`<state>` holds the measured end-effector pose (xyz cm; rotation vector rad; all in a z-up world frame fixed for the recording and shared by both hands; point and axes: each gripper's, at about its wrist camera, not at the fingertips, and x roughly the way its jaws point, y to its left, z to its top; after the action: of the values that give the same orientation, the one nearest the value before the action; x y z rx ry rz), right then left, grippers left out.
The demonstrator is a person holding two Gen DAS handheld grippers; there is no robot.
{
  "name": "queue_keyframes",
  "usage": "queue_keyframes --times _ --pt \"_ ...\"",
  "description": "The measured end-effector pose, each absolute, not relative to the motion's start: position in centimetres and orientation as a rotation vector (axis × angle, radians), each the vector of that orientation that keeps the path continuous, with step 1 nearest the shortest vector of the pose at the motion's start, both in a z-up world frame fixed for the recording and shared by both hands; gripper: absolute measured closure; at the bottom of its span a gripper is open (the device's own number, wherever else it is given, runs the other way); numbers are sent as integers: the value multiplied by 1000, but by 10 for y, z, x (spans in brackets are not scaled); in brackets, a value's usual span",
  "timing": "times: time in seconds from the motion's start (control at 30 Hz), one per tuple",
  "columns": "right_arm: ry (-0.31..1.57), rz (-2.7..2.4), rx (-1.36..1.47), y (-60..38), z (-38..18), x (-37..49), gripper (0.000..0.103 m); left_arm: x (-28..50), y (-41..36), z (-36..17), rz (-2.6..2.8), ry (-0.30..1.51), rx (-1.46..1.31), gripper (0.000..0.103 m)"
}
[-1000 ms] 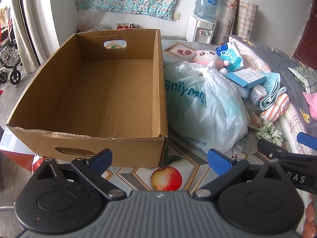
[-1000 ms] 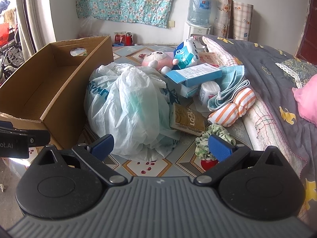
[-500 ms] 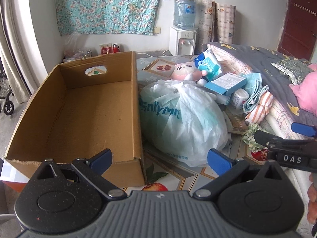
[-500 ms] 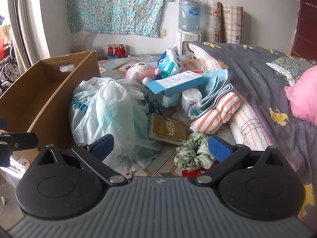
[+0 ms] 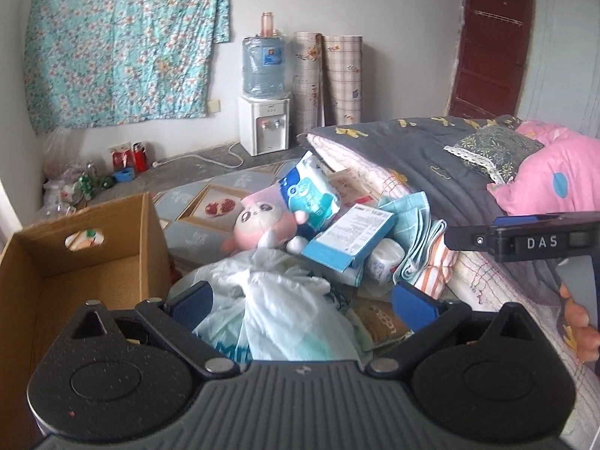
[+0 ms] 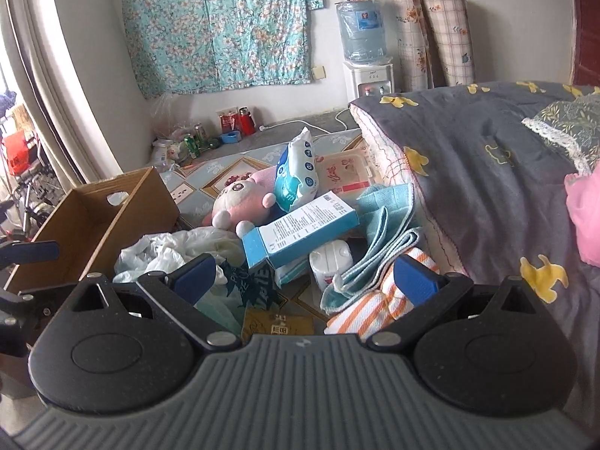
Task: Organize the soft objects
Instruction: 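Reach the left tool to the blue-and-white medicine box and grasp it, then carry the medicine box with the left tool into the cardboard box and release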
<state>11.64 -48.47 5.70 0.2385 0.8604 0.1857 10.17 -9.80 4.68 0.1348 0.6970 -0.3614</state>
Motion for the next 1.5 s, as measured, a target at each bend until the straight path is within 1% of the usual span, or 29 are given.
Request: queue_keyframes --times 0.13,0.23,0.27,0.3,0.5,0.7,0.93,1.03,1.1,1.13,1.23,1.3,1.4,1.5 --pt "914 210 369 -505 48 154 6 136 -123 51 -434 684 268 4" --pt "952 208 455 -515 37 182 14 166 -138 49 -505 708 306 9" --pt "948 206 470 -516 34 190 19 178 -143 47 -532 722 317 11" --pt "964 203 488 -519 30 198 23 187 -148 45 -548 731 328 11" --pt "997 212 580 -524 7 240 38 237 -176 16 -694 812 391 11" --pt "1042 208 636 -528 -14 268 46 279 -202 -19 -756 928 418 11" --pt "1037 222 675 -529 -29 294 49 312 -221 -51 -783 1038 417 11" --pt "1033 230 681 -526 -33 300 51 321 -225 -59 -791 1069 407 14" --pt "1035 231 680 -524 -34 301 55 325 -226 -62 -787 1083 397 19" --pt "1035 232 679 -523 -35 302 56 326 -225 -64 -789 1089 381 18" --pt "1030 233 681 -523 -36 303 61 330 -224 -65 -787 1103 332 22" --pt "1027 226 677 -522 -38 303 67 331 -223 -64 -773 1104 312 26" --pt "1019 222 689 -526 -40 302 74 332 -222 -63 -765 1106 301 26" --pt "1011 225 713 -530 -40 300 74 329 -221 -60 -763 1096 292 27"
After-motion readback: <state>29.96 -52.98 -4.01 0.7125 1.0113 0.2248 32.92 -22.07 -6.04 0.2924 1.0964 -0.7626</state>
